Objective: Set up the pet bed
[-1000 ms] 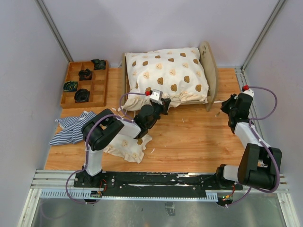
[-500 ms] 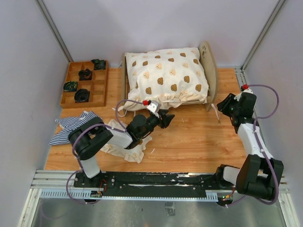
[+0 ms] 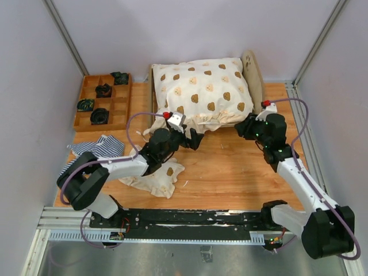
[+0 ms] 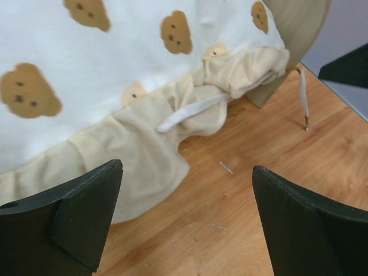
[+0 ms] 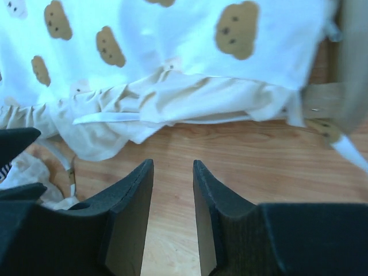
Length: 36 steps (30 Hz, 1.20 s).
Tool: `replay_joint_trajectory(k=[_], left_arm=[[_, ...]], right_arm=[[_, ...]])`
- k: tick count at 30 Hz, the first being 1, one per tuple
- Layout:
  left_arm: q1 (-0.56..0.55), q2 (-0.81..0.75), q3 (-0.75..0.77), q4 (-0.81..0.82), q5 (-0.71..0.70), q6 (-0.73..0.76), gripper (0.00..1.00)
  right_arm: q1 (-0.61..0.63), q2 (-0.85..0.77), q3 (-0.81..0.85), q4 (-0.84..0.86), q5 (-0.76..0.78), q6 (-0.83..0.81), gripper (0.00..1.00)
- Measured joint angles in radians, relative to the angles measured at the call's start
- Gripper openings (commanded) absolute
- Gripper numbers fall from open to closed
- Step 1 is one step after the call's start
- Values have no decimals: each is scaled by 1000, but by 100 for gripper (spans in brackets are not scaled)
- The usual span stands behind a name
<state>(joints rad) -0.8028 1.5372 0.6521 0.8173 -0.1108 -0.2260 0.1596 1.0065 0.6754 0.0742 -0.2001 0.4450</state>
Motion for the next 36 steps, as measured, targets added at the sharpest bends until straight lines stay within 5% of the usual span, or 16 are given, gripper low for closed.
replay_joint_trajectory(k=[18, 27, 36], left_arm=[[77, -538, 13, -724, -87, -29, 99], [77, -808, -29, -815, -52, -22, 99], [77, -824, -51, -851, -39, -19, 99]], right_arm=[[322, 445, 405, 32, -63, -214, 42], [348, 603, 520, -87, -84, -343, 39], [348, 637, 530, -229, -68, -333, 35]])
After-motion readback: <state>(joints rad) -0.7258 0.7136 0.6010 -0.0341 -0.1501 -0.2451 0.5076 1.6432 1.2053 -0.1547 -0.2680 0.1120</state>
